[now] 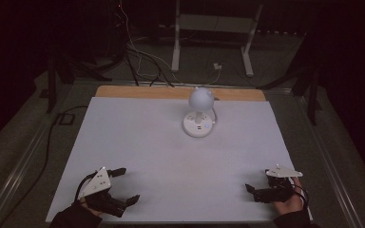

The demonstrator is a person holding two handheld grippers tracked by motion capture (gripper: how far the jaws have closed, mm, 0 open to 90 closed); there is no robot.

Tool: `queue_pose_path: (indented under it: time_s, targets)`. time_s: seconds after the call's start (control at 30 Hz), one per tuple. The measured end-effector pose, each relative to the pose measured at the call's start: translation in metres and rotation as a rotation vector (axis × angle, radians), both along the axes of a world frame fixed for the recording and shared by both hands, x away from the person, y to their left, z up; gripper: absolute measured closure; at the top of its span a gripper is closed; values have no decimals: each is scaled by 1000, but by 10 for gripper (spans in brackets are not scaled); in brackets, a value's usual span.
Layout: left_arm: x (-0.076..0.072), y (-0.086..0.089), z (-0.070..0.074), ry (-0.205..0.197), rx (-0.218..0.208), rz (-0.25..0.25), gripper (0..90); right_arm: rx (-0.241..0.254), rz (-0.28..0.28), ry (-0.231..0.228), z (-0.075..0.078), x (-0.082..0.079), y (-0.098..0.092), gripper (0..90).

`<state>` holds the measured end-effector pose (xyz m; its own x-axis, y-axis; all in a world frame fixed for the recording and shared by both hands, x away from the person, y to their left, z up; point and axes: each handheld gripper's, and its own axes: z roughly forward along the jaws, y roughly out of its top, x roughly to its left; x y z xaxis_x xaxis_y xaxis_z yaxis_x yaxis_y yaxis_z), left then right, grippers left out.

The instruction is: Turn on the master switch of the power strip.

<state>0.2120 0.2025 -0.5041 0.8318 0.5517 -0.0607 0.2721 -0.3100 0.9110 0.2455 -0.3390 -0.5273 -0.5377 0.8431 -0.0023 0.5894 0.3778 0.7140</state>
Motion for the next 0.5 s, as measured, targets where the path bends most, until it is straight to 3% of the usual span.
queue_pose_path:
  time_s: [0.17, 0.5]
  targets:
    - [0, 0, 0, 1, 1, -3, 1, -9, 22, -23, 3, 0, 6, 0]
    - [0, 0, 0, -1, -3, -1, 2, -5, 39, -15, 2, 2, 8, 0]
